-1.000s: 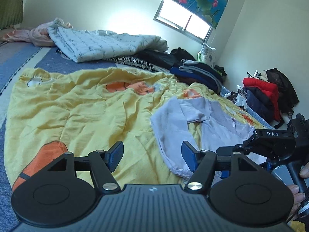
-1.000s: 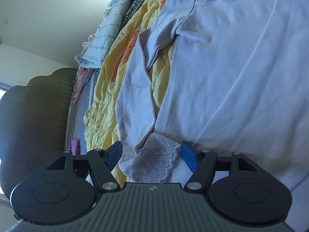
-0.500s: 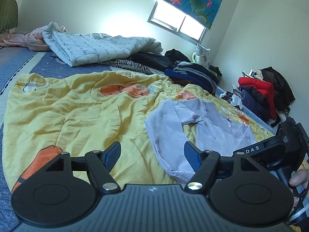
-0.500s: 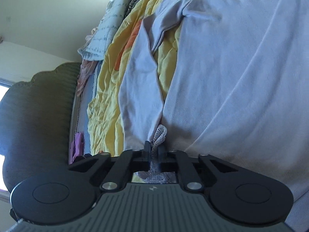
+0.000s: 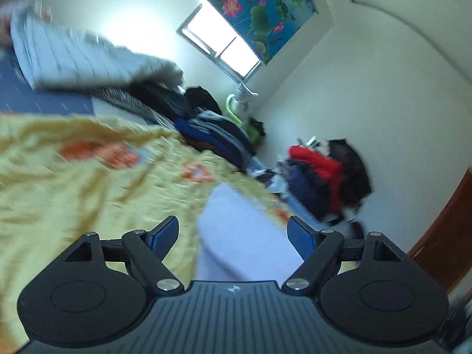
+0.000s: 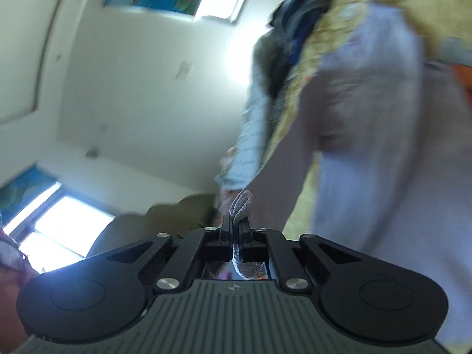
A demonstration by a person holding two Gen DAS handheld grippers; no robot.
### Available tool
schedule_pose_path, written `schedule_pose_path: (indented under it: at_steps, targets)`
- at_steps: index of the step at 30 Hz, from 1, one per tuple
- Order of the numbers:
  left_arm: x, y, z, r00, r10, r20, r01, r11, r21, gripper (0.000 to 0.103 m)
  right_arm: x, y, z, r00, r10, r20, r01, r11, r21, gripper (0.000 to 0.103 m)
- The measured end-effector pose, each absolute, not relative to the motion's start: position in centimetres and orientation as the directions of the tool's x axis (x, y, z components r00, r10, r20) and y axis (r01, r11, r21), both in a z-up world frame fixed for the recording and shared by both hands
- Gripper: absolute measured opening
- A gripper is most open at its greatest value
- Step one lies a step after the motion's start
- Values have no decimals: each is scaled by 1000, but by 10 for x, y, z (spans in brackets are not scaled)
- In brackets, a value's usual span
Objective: Fold small clothes
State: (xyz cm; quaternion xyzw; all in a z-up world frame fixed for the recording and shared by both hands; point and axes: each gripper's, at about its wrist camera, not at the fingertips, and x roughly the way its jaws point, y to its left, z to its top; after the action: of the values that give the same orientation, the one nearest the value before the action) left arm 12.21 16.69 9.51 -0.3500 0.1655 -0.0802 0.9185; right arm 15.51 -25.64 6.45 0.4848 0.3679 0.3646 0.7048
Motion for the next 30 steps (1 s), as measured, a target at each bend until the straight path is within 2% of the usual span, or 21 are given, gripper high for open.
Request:
schedule_pose_path:
  at_steps: [2, 4, 5, 6, 8, 11, 14, 16, 17, 19, 22, 25, 28, 30]
  targets:
    - [159, 164, 93, 914, -348, -209, 95, 683, -724, 86, 134, -281, 36, 510, 832, -219, -52, 284, 957, 8]
    - [201, 147, 92, 884, -411, -223, 115, 654, -748, 86, 125, -294, 4, 536, 788, -302, 69, 316, 946, 8]
    - [225, 134, 90, 846, -483, -226, 159, 633, -758, 86, 125, -297, -7, 538, 773, -337, 108, 333, 937, 8]
    - [254, 119, 88, 794, -558, -241, 202, 616, -761, 86, 127, -297, -17, 543, 760, -357, 140, 337, 931, 8]
    - [300, 85, 79, 732, -595, -333, 218, 667, -713, 86, 128, -297, -26, 551, 756, -354, 160, 320, 934, 8]
    - [349, 47, 63, 719, -509, -474, 204, 806, -556, 86, 128, -297, -23, 563, 763, -318, 130, 298, 946, 8]
    - [380, 36, 43, 701, -447, -556, 165, 860, -483, 86, 126, -306, -13, 574, 768, -283, 83, 289, 954, 8]
    - [399, 37, 25, 674, -356, -647, 95, 911, -402, 86, 124, -314, -16, 589, 756, -287, 97, 286, 953, 8]
    - [404, 40, 16, 674, -333, -660, 84, 922, -379, 86, 124, -319, -21, 591, 749, -300, 120, 287, 950, 8]
    - [401, 42, 11, 714, -313, -626, 124, 937, -328, 86, 121, -326, -35, 589, 731, -344, 179, 296, 938, 8]
    - [395, 25, 9, 731, -252, -635, 158, 967, -201, 87, 120, -323, -50, 553, 747, -370, 230, 290, 929, 9]
    - [388, 2, 11, 735, -167, -657, 186, 982, -41, 88, 120, -325, -50, 558, 746, -363, 239, 274, 931, 17]
    - [376, -4, 22, 742, -167, -649, 207, 978, -15, 89, 113, -339, -38, 604, 723, -335, 194, 275, 942, 42]
    - [360, -5, 34, 774, -165, -612, 199, 980, -14, 89, 107, -350, -32, 626, 703, -339, 185, 289, 939, 47]
